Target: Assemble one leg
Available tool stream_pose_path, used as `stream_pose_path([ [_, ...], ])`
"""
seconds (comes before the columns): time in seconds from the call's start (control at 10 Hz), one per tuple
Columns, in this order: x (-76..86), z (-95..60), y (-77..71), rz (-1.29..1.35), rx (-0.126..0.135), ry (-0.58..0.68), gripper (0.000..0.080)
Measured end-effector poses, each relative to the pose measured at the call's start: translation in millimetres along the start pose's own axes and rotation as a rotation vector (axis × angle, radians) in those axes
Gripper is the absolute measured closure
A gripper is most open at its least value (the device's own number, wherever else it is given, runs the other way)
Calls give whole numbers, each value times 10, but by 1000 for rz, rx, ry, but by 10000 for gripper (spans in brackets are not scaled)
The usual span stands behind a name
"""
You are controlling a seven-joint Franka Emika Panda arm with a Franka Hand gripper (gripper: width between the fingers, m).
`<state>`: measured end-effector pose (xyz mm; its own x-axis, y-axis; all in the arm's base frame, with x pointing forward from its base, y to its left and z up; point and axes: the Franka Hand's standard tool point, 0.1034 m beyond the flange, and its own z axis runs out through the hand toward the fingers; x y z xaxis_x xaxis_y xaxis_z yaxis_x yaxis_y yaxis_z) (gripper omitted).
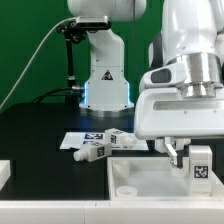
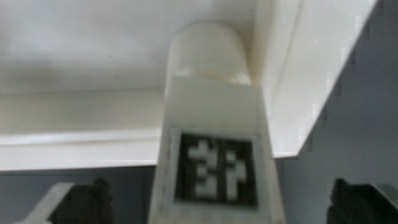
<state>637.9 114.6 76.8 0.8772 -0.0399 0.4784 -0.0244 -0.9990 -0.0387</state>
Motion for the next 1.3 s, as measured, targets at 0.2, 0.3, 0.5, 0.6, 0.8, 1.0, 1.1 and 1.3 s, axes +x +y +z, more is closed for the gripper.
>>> stream_pose_path([
  [0.2, 17, -5, 5, 27, 15, -190, 151],
  [0.3, 34, -22, 31, 48, 21, -294, 151],
  [0.5, 41, -33, 66, 98, 25, -444, 151],
  [0.6, -5, -41, 64, 126, 22, -514, 151],
  [0.8, 32, -24, 73, 134, 19, -495, 258],
  [1.0, 31, -22, 71, 217, -2, -497, 393],
  [1.1, 31, -22, 71, 287, -20, -497, 514],
  [1.3, 32, -21, 73, 405, -50, -496, 514],
])
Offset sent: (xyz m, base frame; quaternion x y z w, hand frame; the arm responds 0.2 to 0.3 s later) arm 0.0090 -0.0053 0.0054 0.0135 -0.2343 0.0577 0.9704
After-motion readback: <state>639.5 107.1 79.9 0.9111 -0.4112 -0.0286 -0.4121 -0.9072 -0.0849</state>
